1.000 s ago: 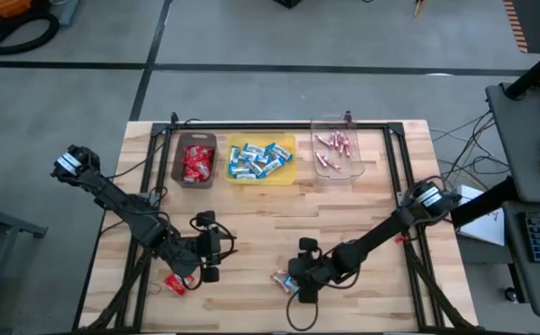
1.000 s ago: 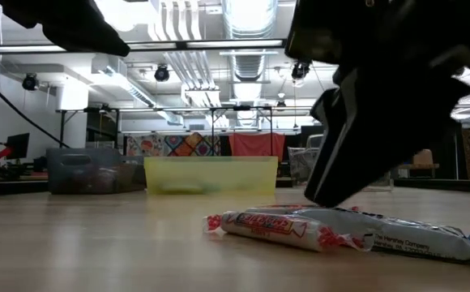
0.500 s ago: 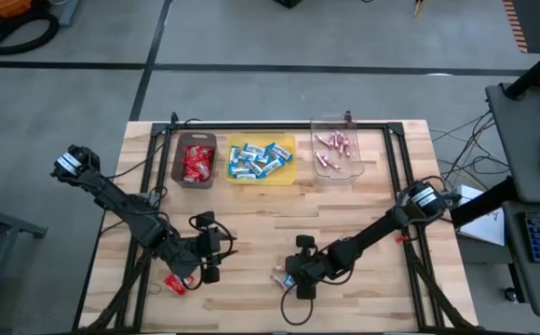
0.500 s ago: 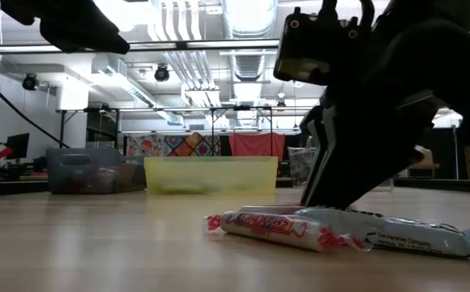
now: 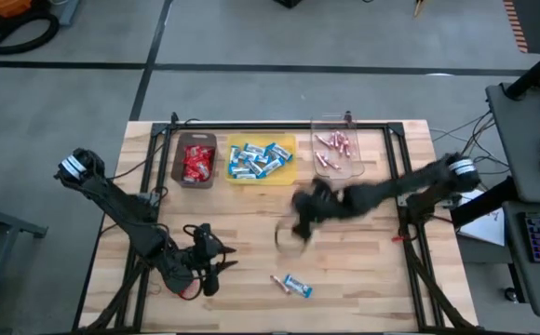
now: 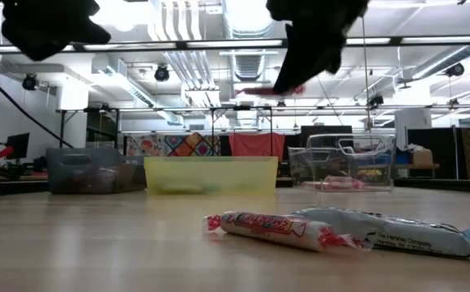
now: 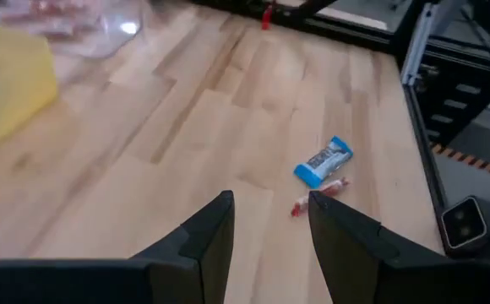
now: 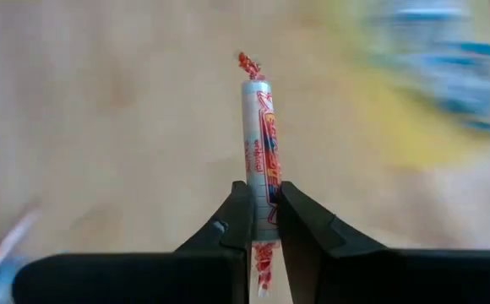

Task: Sort candy
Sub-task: Put the orange candy into the transparent bin, then put the red candy into the black bin

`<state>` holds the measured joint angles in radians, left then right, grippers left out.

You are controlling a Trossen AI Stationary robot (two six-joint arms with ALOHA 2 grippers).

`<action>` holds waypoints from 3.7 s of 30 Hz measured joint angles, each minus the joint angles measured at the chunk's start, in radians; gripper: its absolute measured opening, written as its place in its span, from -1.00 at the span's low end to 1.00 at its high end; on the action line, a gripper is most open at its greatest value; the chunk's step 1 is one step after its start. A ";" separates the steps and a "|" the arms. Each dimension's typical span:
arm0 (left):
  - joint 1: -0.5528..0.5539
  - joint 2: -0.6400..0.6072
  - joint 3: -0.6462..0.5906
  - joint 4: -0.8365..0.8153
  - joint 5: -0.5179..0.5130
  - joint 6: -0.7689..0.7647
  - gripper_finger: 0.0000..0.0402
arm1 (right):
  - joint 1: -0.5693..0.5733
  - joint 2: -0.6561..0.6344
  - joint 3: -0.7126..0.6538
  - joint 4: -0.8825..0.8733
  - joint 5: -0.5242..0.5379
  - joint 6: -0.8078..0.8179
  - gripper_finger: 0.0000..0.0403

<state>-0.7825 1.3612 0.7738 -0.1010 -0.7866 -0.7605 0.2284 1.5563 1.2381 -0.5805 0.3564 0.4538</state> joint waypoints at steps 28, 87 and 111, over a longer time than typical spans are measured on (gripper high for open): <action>-0.034 0.130 0.000 0.139 0.057 -0.202 -0.32 | -0.937 -0.127 -0.115 -0.072 -0.280 -0.080 -0.17; -0.112 0.373 0.424 -0.813 0.684 -0.662 -0.95 | -0.388 -0.277 -0.080 -0.065 -0.249 -0.024 -0.25; 0.493 0.032 0.580 -1.302 0.168 0.280 -1.00 | 0.079 -0.277 -0.082 -0.064 -0.032 0.134 -0.28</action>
<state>-0.2892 1.3936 1.3541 -1.4033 -0.6187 -0.4803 0.3075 1.2797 1.1557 -0.6445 0.3240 0.5881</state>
